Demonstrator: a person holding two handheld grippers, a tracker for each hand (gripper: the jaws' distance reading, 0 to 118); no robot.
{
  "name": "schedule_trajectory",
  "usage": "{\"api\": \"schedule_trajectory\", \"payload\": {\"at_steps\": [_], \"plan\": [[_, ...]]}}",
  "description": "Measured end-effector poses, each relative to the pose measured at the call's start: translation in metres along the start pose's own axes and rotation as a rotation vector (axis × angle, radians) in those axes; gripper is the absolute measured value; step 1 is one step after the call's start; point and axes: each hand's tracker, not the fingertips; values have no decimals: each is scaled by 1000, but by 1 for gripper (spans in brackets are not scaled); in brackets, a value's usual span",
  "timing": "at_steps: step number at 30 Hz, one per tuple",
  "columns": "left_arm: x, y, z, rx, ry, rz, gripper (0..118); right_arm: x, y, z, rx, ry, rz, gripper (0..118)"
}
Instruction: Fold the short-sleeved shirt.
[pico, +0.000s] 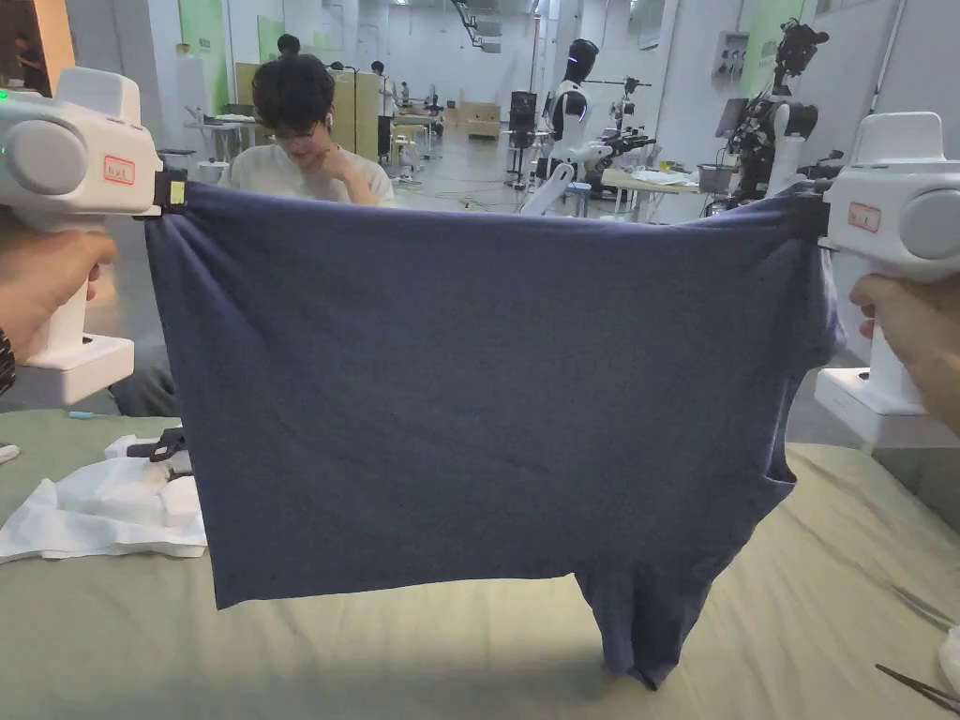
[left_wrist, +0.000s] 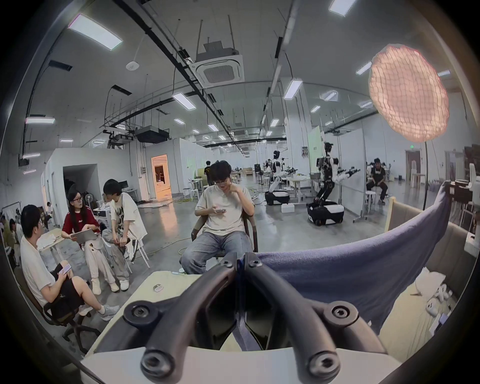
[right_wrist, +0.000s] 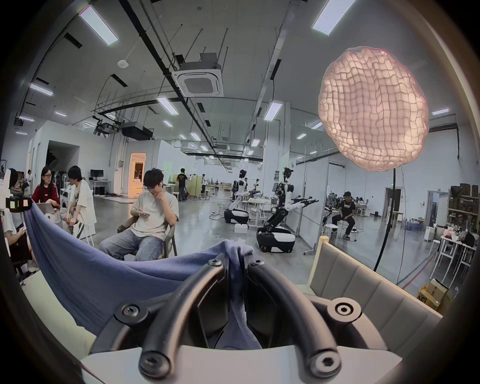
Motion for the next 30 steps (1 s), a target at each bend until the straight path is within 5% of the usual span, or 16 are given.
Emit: {"api": "schedule_trajectory", "payload": {"at_steps": [10, 30], "plan": [[5, -126, 42, -128, -93, 63, 0, -5, -105, 72, -113, 1, 55, 7], [12, -306, 254, -232, -162, 153, 0, 11, -272, 291, -367, 35, 115, 7]]}}
